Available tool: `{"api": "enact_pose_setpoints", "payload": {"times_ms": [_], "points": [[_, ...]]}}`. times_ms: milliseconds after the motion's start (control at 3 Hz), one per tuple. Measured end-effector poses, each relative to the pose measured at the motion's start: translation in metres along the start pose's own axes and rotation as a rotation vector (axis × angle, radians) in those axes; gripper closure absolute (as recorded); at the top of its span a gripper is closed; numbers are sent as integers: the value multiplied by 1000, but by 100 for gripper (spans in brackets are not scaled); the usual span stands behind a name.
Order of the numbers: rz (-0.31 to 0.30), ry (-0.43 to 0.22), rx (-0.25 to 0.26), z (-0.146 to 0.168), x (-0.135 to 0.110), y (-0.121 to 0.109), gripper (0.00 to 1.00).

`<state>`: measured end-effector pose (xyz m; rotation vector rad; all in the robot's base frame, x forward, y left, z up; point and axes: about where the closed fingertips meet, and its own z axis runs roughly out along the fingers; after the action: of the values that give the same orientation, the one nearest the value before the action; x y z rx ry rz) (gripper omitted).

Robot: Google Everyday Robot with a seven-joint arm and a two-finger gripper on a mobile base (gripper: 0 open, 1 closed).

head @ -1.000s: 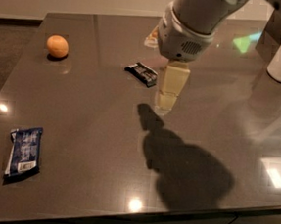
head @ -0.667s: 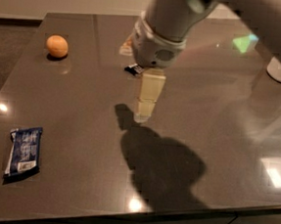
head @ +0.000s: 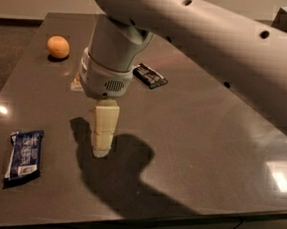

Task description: Pick rxbar blueberry

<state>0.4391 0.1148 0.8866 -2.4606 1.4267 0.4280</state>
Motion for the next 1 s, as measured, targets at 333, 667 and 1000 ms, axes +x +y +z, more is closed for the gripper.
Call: {"api": "enact_pose_setpoints", "payload": {"times_ms": [333, 667, 1000], "points": [[-72, -42, -54, 24, -30, -2, 0], [-128, -74, -86, 46, -55, -1, 0], [-155, -97, -103, 65, -72, 0, 0]]}}
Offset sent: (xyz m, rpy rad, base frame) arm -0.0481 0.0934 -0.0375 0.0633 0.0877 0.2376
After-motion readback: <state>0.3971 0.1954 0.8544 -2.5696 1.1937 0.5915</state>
